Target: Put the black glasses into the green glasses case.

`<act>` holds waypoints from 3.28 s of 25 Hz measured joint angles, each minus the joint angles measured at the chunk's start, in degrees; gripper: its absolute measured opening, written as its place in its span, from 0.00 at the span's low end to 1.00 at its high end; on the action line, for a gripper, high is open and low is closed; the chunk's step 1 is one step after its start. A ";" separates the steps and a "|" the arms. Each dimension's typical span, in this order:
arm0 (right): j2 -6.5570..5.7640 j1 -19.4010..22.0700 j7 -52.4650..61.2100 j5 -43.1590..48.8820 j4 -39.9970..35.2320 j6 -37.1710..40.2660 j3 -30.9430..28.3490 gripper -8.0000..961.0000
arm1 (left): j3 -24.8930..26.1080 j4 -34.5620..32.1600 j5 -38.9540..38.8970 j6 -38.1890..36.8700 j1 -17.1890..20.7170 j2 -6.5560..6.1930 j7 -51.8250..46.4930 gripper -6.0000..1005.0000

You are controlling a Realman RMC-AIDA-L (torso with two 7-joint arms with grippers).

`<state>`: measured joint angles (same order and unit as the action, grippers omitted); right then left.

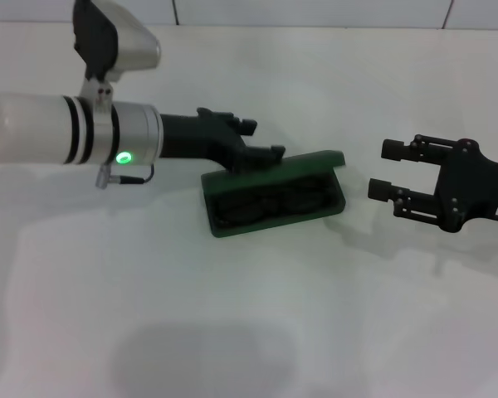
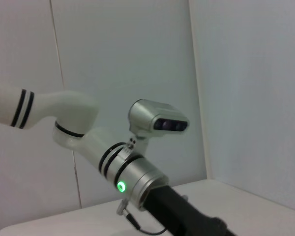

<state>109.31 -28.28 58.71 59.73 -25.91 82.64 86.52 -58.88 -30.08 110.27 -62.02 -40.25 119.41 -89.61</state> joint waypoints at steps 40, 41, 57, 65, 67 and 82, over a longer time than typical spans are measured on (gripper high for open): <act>3.94 -0.87 -4.96 6.66 -3.16 2.92 -0.43 0.63 | -1.26 -5.21 -19.05 -43.52 17.21 -3.90 29.55 0.72; 4.14 -0.77 -5.10 6.67 -3.15 2.70 -0.63 0.63 | -1.26 -5.20 -19.08 -43.54 17.26 -3.90 29.53 0.72; 3.43 0.85 -7.43 6.86 -2.50 2.14 -0.83 0.63 | -1.29 -2.17 -18.49 -43.40 18.25 -2.88 31.07 0.72; 2.63 0.86 -8.50 11.47 -2.64 1.54 -1.43 0.63 | -0.39 0.60 -19.24 -43.02 16.97 -1.06 34.20 0.72; 2.96 0.93 -8.69 11.56 -2.49 1.11 -2.28 0.63 | -0.59 0.86 -19.03 -43.01 16.54 -1.01 34.01 0.72; 4.66 2.60 -11.98 11.82 -2.40 0.15 -3.09 0.63 | -0.53 1.09 -17.68 -42.80 15.14 -1.16 33.15 0.72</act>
<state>113.97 -25.67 46.73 71.55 -28.32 82.78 83.43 -59.41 -29.00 92.59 -104.82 -25.11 118.25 -56.47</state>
